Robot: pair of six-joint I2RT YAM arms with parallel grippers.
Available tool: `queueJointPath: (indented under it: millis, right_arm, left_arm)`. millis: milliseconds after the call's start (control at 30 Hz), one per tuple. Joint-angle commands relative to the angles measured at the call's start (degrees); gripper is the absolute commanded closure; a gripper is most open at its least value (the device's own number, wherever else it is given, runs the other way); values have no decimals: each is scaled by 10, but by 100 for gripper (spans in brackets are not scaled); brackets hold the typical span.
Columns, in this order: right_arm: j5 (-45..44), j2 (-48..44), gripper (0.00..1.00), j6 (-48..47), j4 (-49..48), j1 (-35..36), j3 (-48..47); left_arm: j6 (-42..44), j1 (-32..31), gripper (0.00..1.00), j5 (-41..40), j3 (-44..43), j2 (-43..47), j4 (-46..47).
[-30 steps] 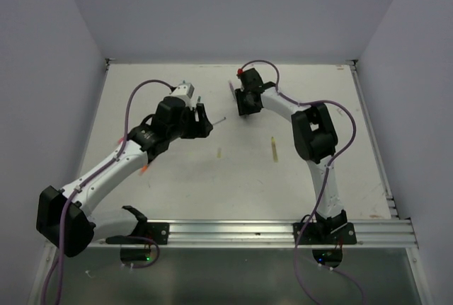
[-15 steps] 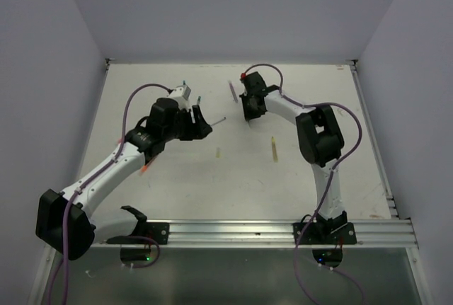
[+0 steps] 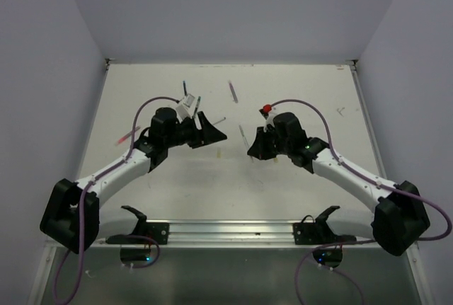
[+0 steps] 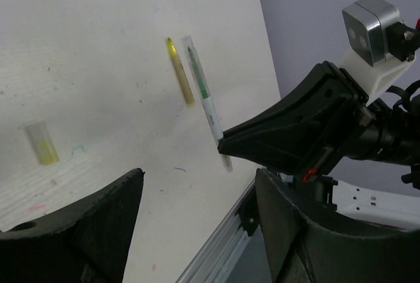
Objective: Open the pen caps
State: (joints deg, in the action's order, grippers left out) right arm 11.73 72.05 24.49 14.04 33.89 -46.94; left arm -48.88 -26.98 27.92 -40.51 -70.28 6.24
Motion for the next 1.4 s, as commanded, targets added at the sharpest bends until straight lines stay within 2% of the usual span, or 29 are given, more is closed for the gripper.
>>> queueJointPath:
  millis: [0, 267, 367, 700, 933, 1133, 1167, 1233, 1267, 1300, 1367]
  right_arm:
    - [41, -58, 100, 43, -39, 31, 25]
    - [67, -103, 100, 78, -47, 54, 39]
    - [75, -98, 100, 78, -57, 62, 41]
    - [90, -92, 100, 94, -93, 79, 42]
    - [88, -61, 100, 90, -103, 89, 37]
    - [82, -39, 100, 83, -114, 93, 32]
    - [81, -31, 100, 80, -115, 92, 31]
    - [75, -18, 100, 72, -105, 92, 16]
    - [68, -14, 100, 67, -101, 92, 12]
    - [68, -10, 100, 66, -105, 93, 10]
    - [64, -6, 100, 64, -110, 93, 9]
  left_arm:
    - [-76, 4, 28, 71, 18, -14, 115]
    - [-124, 4, 29, 68, 47, -21, 167]
    - [-137, 4, 29, 78, 45, -34, 196]
    - [-142, 3, 30, 72, 31, -62, 201]
    - [-156, 3, 37, 79, 18, -82, 225]
    - [-156, 3, 60, 84, 9, -86, 227]
    - [-158, 3, 69, 86, 10, -88, 230]
    - [-156, 4, 81, 92, 9, -90, 231]
    - [-156, 4, 94, 93, 10, -92, 232]
    - [-155, 4, 100, 94, 10, -91, 233]
    - [-155, 4, 100, 93, 16, -90, 231]
